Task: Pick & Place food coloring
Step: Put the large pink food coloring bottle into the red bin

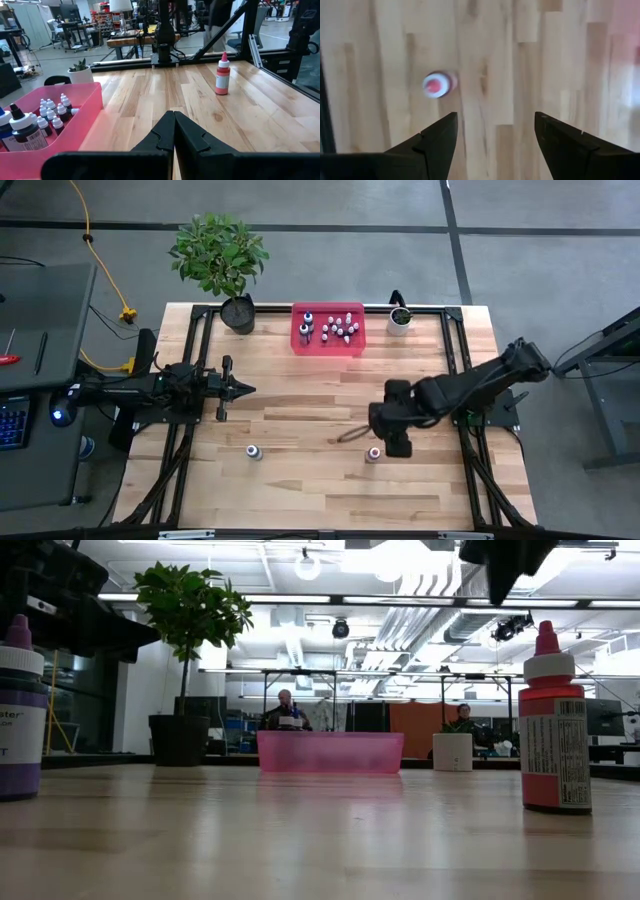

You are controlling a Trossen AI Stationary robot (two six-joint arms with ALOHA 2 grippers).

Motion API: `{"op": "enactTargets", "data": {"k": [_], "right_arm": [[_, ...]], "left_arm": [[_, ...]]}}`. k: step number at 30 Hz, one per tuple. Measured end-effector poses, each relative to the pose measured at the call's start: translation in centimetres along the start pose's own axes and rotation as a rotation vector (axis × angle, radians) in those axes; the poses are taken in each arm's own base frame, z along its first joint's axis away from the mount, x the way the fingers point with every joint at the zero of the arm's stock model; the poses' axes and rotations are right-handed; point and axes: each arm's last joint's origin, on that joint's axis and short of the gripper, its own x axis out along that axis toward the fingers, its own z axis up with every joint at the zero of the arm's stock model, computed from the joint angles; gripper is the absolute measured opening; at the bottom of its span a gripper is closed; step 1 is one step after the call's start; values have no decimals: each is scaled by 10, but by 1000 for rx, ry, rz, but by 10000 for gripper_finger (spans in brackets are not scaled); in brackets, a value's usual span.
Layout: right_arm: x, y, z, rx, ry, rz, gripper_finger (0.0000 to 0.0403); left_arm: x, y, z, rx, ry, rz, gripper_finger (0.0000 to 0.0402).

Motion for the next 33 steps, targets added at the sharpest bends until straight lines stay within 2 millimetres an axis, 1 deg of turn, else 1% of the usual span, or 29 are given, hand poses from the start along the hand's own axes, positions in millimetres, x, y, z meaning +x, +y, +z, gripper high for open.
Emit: {"op": "enactTargets", "data": {"k": [3,6,11,16,22,28,30,33], "right_arm": [[0,10,-4,-50,2,21,253],[1,18,-3,-62,-18,36,253],[9,35,1,-109,-60,86,253],[21,49,1,-186,-24,117,253],[36,58,5,-206,-2,117,252],[48,61,7,-207,23,100,252],[49,61,7,-200,25,98,252],[60,61,4,-151,29,107,252]], "left_arm": [[0,0,0,0,0,0,0],[0,0,0,0,1,0,0],[0,0,0,0,0,0,0],[0,0,0,0,0,0,0],[0,0,0,0,0,0,0],[0,0,0,0,0,0,0],[0,0,0,0,0,0,0],[0,0,0,0,0,0,0]]}}
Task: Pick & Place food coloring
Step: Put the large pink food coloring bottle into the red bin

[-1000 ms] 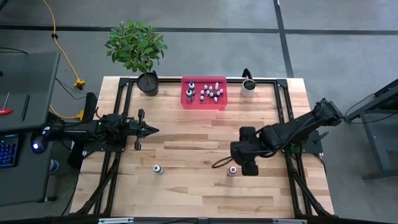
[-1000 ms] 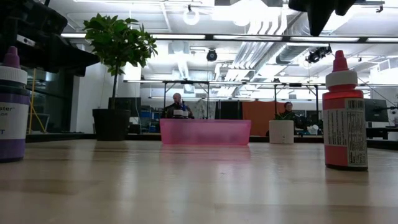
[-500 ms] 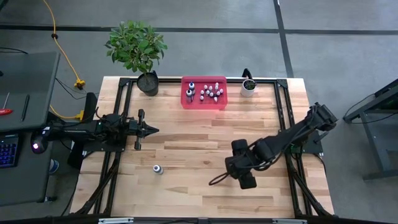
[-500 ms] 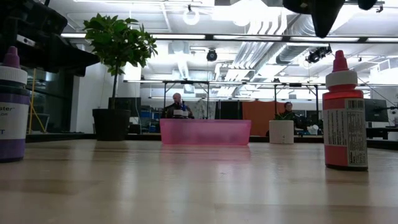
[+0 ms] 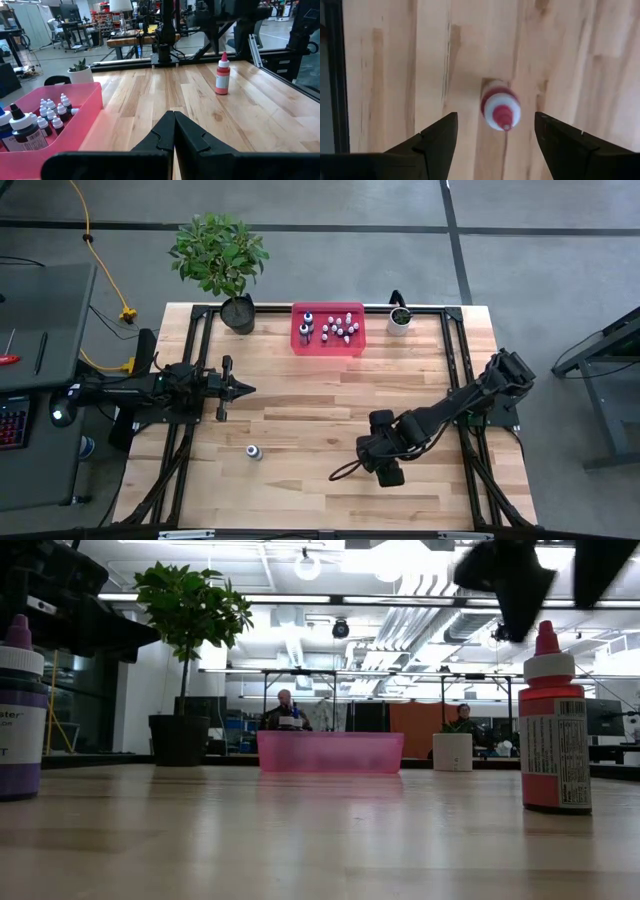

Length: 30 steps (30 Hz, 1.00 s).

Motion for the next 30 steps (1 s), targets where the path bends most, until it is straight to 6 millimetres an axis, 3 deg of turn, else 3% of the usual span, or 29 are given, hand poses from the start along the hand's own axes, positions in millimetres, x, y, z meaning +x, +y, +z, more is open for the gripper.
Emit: {"op": "enactTargets", "data": {"k": [7,30], "right_arm": [[19,-1,-8,55,23,34,252],[19,-4,-8,77,-10,-47,248]], "left_arm": [[0,0,0,0,0,0,0],[0,0,0,0,0,0,0]]}}
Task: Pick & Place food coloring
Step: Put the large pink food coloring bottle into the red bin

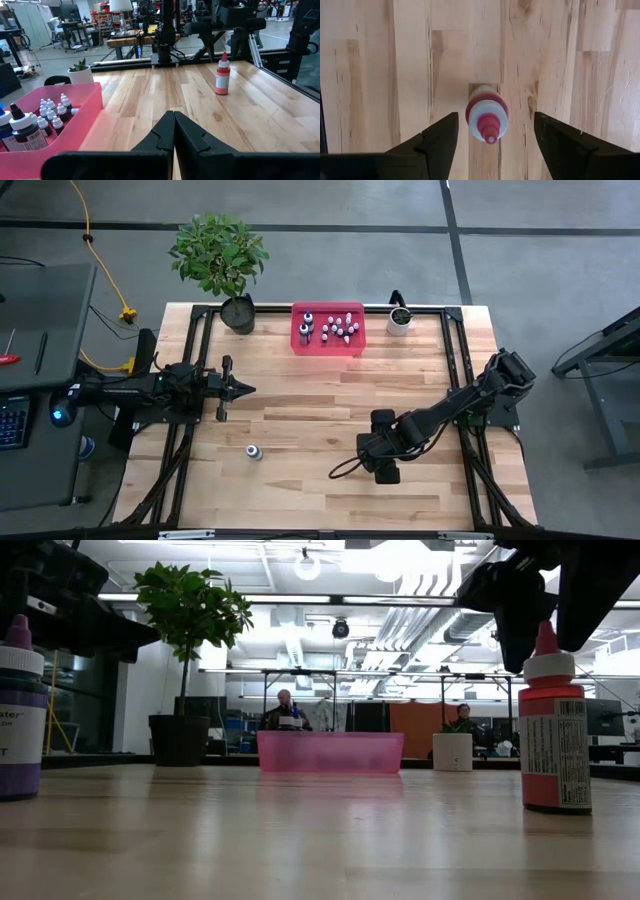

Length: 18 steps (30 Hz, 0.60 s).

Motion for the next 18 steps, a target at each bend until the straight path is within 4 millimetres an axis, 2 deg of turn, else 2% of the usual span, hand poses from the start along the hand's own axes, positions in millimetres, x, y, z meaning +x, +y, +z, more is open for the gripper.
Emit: {"op": "enactTargets", "data": {"k": [11,18], "right_arm": [[0,1,0,7,8,23,248],[17,-2,-4,40,12,82,248]], "left_arm": [[0,0,0,0,0,0,0],[0,0,0,0,0,0,0]]}}
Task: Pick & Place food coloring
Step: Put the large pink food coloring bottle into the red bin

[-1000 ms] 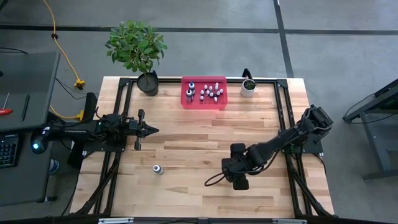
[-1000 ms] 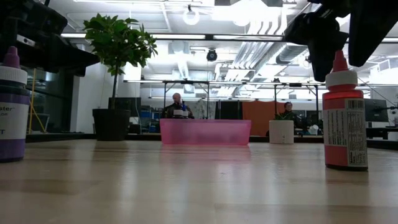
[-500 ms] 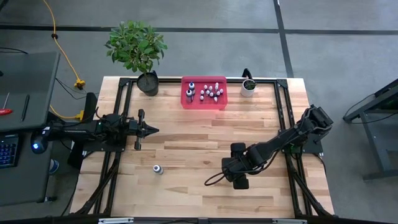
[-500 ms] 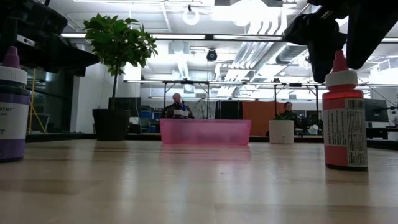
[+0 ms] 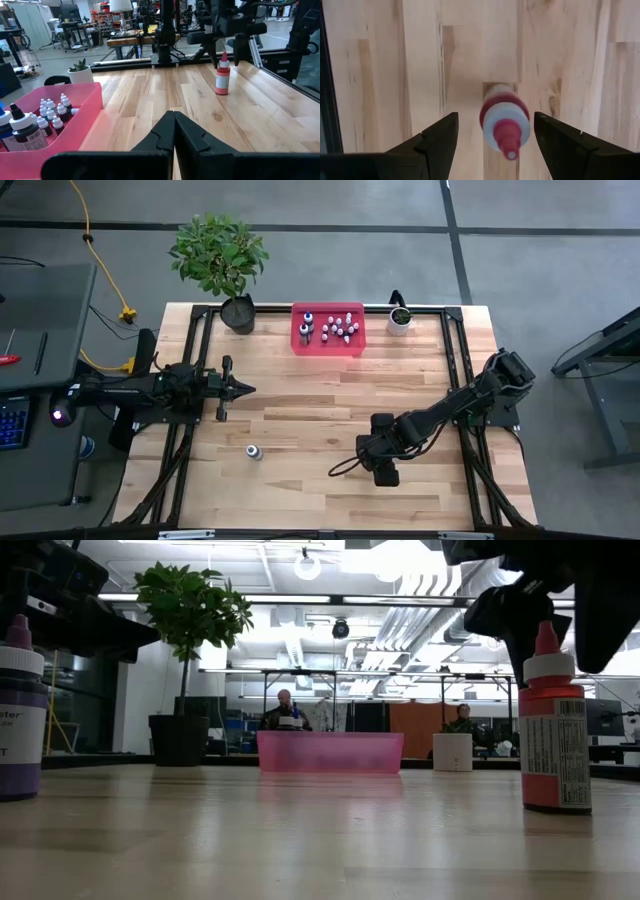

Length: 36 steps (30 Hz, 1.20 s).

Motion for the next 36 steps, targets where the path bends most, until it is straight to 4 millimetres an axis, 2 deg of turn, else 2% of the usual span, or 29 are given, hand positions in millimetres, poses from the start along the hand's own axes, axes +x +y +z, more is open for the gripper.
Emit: {"op": "enactTargets", "data": {"k": [12,27,36], "right_arm": [[-1,0,0,1,-7,-7,242],[-8,-2,-2,0,-13,-4,123],[-8,-1,-2,1,-12,0,115]], "left_arm": [[0,0,0,0,0,0,0],[0,0,0,0,0,0,0],[0,0,0,0,0,0,0]]}}
